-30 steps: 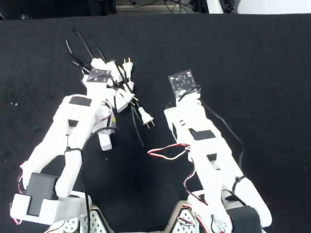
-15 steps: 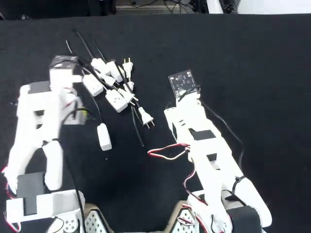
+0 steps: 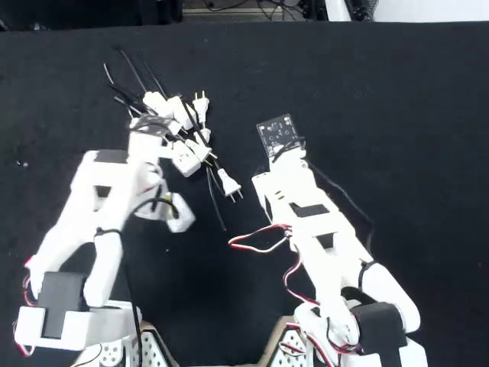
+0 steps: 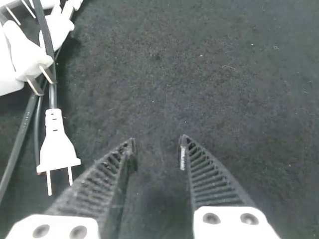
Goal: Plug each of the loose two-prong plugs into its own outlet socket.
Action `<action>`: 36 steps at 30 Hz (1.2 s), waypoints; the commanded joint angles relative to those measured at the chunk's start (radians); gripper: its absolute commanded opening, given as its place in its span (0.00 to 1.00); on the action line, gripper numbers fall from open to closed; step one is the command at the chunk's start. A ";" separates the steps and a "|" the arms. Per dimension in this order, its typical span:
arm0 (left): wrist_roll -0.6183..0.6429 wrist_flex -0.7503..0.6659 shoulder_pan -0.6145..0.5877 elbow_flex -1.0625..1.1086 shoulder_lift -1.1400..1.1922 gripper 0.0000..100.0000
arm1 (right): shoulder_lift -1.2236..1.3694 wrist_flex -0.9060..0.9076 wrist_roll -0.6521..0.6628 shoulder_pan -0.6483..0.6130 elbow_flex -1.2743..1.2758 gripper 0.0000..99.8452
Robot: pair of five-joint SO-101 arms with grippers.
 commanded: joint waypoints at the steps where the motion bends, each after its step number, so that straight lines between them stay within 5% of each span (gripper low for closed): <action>1: 0.071 -0.009 0.094 -0.056 -0.017 0.20 | -0.001 -0.025 0.003 -0.014 -0.062 0.14; 13: 0.206 -0.035 -0.027 -0.211 -0.005 0.20 | -0.001 -0.026 0.005 -0.014 -0.062 0.14; 19: 0.374 -0.273 -0.090 -0.076 -0.005 0.20 | -0.001 -0.023 0.005 -0.014 -0.070 0.14; 28: 0.381 -0.514 -0.081 0.128 -0.003 0.20 | 0.004 -0.023 0.005 -0.014 -0.067 0.14; 36: 0.373 -0.448 -0.084 0.160 -0.003 0.21 | 0.004 -0.023 0.005 -0.014 -0.065 0.14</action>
